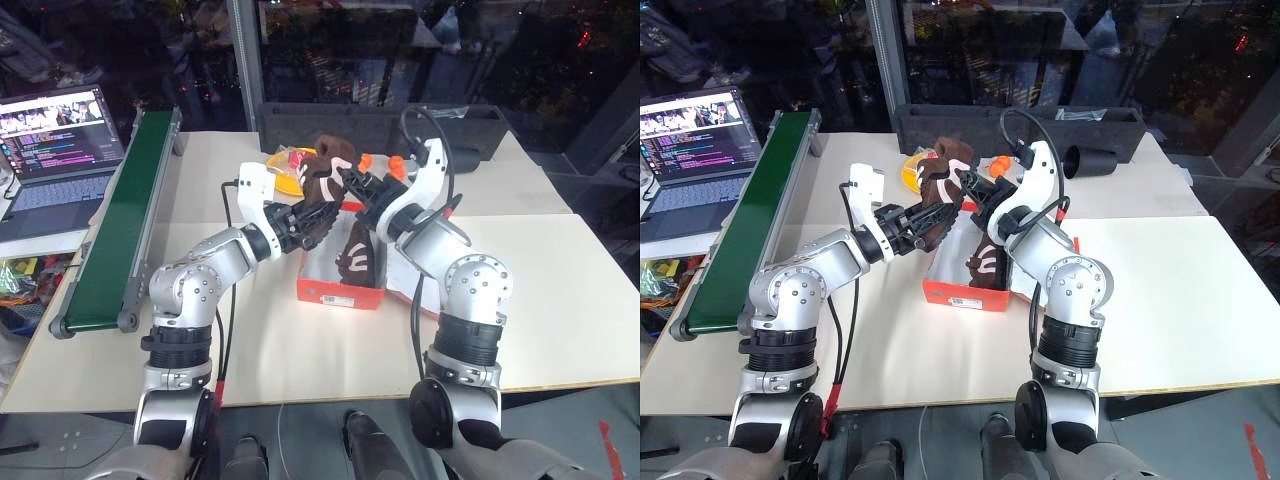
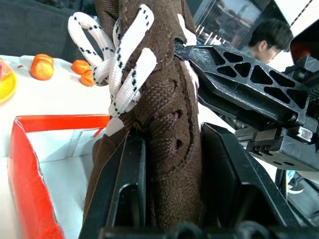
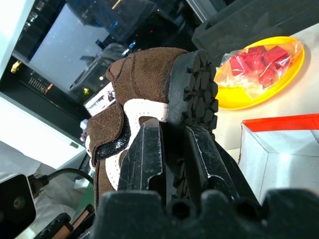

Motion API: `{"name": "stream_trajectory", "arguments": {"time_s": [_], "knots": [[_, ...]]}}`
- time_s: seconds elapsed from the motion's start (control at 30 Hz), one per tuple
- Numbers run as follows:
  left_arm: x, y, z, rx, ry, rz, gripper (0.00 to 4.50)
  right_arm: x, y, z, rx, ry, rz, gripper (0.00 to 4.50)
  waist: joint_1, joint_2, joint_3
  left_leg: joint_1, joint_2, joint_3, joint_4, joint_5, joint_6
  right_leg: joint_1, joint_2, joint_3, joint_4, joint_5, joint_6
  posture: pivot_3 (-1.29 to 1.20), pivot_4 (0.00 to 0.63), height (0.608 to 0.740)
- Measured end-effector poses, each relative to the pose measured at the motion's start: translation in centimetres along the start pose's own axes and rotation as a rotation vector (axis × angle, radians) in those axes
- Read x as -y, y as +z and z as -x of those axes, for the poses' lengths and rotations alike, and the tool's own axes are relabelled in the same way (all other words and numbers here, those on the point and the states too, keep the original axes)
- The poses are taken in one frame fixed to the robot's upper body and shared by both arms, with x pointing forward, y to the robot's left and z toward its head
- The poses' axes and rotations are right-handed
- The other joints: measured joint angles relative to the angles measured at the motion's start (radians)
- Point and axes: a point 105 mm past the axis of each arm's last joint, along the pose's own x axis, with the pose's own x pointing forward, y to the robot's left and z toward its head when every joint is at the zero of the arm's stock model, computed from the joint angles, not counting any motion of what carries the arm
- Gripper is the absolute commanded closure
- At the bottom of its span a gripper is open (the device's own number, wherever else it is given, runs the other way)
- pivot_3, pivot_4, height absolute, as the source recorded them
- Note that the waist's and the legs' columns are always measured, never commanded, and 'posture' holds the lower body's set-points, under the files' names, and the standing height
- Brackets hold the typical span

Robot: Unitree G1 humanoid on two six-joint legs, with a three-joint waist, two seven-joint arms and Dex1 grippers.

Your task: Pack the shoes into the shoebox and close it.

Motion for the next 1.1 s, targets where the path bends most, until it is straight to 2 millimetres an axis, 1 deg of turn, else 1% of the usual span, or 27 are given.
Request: {"name": "stream_trajectory", "arguments": {"time_s": [0.1,0.4,0.47,0.5,0.53,0.57,0.6,0.83,0.93,1.1], "knots": [[0.0,0.0,0.0,-0.001,0.002,-0.007,2.92,0.0,0.0,0.0,0.0,-0.006,-0.002,4.35,0.0,0.0,0.0,0.0,0.0,0.0,0.0,0.0,0.0,0.0,0.0,0.0,0.0,0.0,0.0,0.0,0.15,0.71],[0.0,0.0,-0.1,-0.003,0.004,-0.03,2.92,0.0,0.0,0.0,0.001,-0.009,-0.006,4.37,0.0,0.0,0.0,0.0,0.0,0.0,0.0,0.0,0.0,0.0,0.0,0.0,0.0,0.0,0.0,0.0,0.15,0.71],[-0.1,0.0,-0.1,0.0,0.009,-0.046,2.27,0.1,0.0,0.0,0.001,-0.013,-0.006,4.37,0.0,0.0,0.0,0.0,0.0,0.0,0.0,0.0,0.0,0.0,0.0,0.0,0.0,0.0,0.0,0.0,0.15,0.71],[-0.2,0.0,-0.1,0.004,0.017,-0.048,2.09,0.1,0.0,0.0,0.001,-0.018,-0.006,4.37,0.001,0.0,0.0,0.0,0.0,0.0,0.0,0.0,0.0,0.0,0.0,0.0,0.0,0.0,0.0,0.0,0.15,0.71],[-0.3,0.0,-0.1,0.002,0.023,-0.059,1.71,0.2,0.0,0.0,0.001,-0.021,-0.006,4.37,0.001,0.0,0.0,0.0,0.0,0.0,0.0,0.0,0.0,0.0,0.0,0.0,0.0,0.0,0.0,0.0,0.15,0.71],[-0.2,-0.1,-0.2,-0.007,0.024,-0.079,1.2,0.2,0.0,0.0,0.0,-0.023,-0.006,4.37,0.001,0.0,0.0,0.0,0.0,0.0,0.0,0.0,0.0,0.0,0.0,0.0,0.0,0.0,0.0,0.0,0.15,0.71],[-0.2,-0.2,-0.3,-0.011,0.021,-0.085,1.03,0.2,0.0,0.0,0.0,-0.024,-0.005,4.37,0.001,0.0,0.0,0.0,0.0,0.0,0.0,0.0,0.0,0.0,0.0,0.0,0.0,0.0,0.0,0.0,0.15,0.71],[-0.2,-0.7,-0.2,-0.019,0.016,-0.08,1.03,0.8,0.1,0.1,-0.001,-0.062,0.004,4.37,0.0,0.0,0.0,0.0,0.0,0.0,0.0,0.0,0.0,0.0,0.0,0.0,0.0,0.0,0.0,0.0,0.15,0.71],[-0.5,-1.4,0.2,-0.034,0.021,-0.067,1.03,1.5,0.0,0.1,-0.006,-0.102,0.007,4.37,0.001,0.0,0.0,0.0,0.0,0.0,-0.001,0.0,0.0,0.0,0.0,0.0,0.0,0.0,0.0,0.0,0.15,0.71],[-1.0,-1.7,1.9,-0.029,0.031,-0.044,1.03,4.4,-0.2,0.7,-0.002,-0.237,0.013,4.37,0.001,0.0,0.0,-0.001,0.0,0.0,-0.001,0.0,0.0,-0.001,0.0,0.0,-0.001,0.0,0.0,0.0,0.15,0.71]]}}
